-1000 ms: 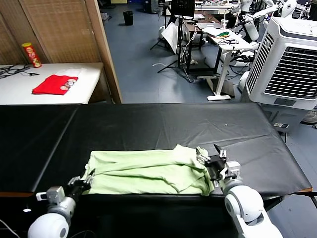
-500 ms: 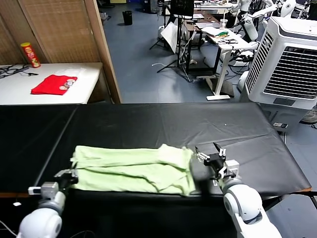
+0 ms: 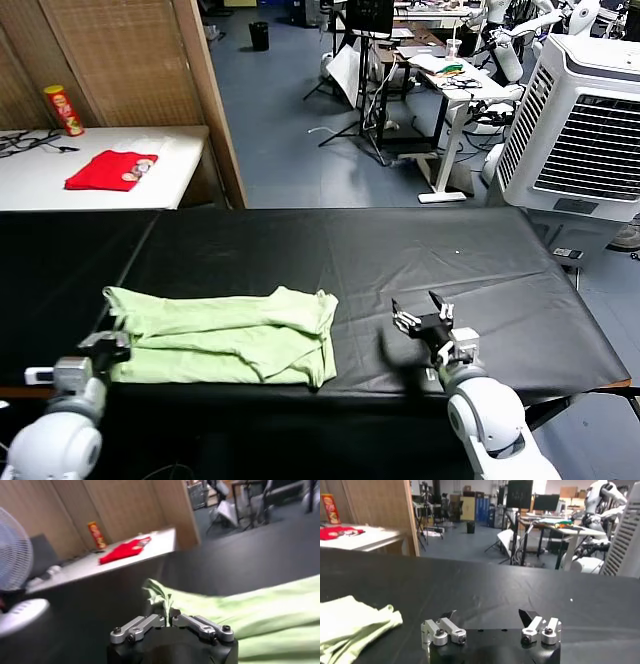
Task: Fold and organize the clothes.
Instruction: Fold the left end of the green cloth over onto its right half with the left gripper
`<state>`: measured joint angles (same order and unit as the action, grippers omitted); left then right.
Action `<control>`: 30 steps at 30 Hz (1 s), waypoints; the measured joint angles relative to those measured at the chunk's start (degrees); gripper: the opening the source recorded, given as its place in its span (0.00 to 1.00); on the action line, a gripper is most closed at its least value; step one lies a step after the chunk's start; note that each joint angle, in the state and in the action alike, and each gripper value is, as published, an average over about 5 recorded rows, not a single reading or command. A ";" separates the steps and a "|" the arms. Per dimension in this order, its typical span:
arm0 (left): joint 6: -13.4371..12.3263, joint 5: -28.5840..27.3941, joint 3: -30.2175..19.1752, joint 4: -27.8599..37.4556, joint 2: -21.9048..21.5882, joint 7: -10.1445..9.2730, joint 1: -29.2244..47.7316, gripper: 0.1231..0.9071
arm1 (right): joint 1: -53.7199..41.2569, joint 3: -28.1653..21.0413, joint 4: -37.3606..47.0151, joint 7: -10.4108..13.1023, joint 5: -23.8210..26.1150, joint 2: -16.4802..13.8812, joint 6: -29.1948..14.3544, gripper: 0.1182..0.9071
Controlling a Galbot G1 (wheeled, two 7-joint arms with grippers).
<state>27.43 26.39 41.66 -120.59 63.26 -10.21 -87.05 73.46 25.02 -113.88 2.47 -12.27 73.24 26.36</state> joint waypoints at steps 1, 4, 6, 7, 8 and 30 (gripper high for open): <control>0.63 1.93 -1.24 -1.05 0.87 -0.33 0.44 0.04 | 0.25 0.19 -0.02 -0.03 0.17 0.08 -0.18 0.86; 1.90 7.15 -5.33 -3.22 3.72 -1.01 1.95 0.04 | 1.08 0.84 0.02 -0.14 0.71 0.41 -0.78 0.86; 2.32 9.71 -8.30 -3.84 5.77 -1.31 3.00 0.04 | 1.61 1.32 0.17 -0.20 1.18 0.64 -1.06 0.86; 2.49 10.70 -9.80 -3.97 6.76 -1.51 3.52 0.04 | 1.83 1.53 0.26 -0.22 1.41 0.74 -1.16 0.86; 2.68 11.60 -11.37 -4.03 7.75 -1.76 4.07 0.04 | 2.01 1.71 0.33 -0.25 1.62 0.83 -1.22 0.86; 3.67 8.41 -26.25 -2.31 18.81 -2.24 7.68 0.32 | 2.67 0.00 1.53 -3.70 3.57 2.01 -4.35 0.86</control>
<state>31.09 34.80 15.41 -122.90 82.07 -12.45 -79.36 76.13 25.02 -112.36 -1.24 -8.70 75.26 22.01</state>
